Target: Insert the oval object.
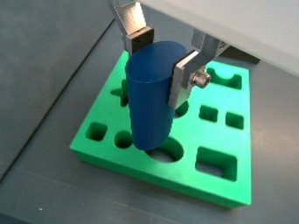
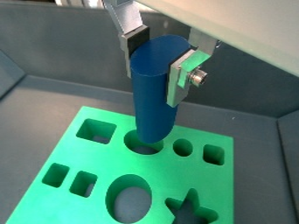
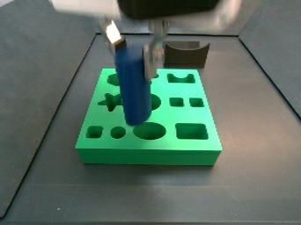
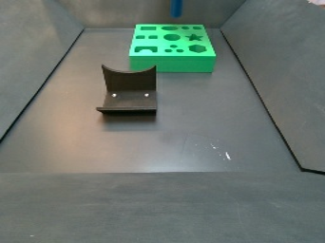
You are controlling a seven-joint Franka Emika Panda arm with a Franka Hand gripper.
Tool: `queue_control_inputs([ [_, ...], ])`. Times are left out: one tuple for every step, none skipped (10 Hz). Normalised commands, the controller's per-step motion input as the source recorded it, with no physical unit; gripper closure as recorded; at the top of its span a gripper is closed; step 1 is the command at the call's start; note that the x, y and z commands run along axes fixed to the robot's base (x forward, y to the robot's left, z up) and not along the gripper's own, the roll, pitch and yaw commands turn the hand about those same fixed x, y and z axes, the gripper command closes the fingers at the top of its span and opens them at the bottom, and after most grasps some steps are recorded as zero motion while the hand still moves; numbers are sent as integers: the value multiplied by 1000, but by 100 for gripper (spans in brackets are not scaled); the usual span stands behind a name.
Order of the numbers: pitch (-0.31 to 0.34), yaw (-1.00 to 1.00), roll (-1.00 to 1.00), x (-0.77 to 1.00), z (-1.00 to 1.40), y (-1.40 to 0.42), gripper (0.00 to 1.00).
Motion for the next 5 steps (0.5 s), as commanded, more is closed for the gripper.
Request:
queue_control_inputs([
  [290,-103,459,374,-146,-391,100],
  [206,-466,323,63,0,-246,100],
  [67,-814,179,0,123,-171,100],
  [3,-911,187,0,29,-54,100],
  [0,-963,221,0,0,0,100],
])
